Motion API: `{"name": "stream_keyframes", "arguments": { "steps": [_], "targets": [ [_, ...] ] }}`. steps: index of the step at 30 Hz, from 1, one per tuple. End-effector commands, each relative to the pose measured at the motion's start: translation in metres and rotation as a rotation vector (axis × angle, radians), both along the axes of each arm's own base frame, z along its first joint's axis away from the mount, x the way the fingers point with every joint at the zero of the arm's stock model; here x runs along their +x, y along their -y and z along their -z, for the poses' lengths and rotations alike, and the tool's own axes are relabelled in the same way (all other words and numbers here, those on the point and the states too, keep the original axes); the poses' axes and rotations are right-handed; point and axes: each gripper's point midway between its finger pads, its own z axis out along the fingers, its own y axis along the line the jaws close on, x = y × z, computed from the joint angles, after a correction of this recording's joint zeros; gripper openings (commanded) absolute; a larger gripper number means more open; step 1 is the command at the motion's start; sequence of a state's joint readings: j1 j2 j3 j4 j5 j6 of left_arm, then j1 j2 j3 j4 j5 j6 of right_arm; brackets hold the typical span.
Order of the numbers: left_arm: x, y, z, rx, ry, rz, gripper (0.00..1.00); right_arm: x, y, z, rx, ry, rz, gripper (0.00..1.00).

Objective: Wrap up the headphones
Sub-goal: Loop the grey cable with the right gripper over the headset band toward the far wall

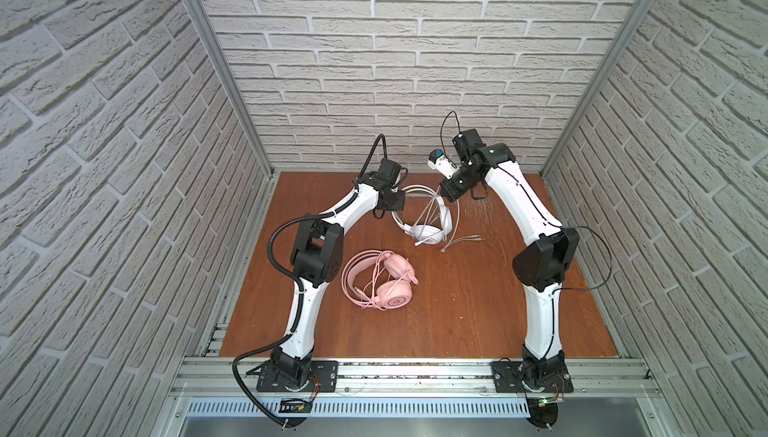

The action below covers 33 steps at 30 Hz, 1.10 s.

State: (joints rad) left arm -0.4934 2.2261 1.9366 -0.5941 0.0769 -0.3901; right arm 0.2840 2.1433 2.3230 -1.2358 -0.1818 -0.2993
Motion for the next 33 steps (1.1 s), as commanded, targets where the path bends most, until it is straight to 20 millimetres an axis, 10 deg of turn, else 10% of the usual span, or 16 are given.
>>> {"name": "stream_keyframes", "arguments": {
  "steps": [1,15,33],
  "targets": [
    [-0.002,0.025,-0.052,-0.111,0.110,0.103,0.00,0.016,0.008,-0.010,0.038,0.041,0.052,0.05],
    [-0.025,0.056,-0.064,-0.170,0.113,0.265,0.00,0.033,0.029,0.036,0.038,-0.074,0.152,0.05],
    [-0.033,0.054,-0.057,-0.151,0.093,0.295,0.00,0.042,0.074,0.036,-0.112,-0.023,0.213,0.06]
  ]
}}
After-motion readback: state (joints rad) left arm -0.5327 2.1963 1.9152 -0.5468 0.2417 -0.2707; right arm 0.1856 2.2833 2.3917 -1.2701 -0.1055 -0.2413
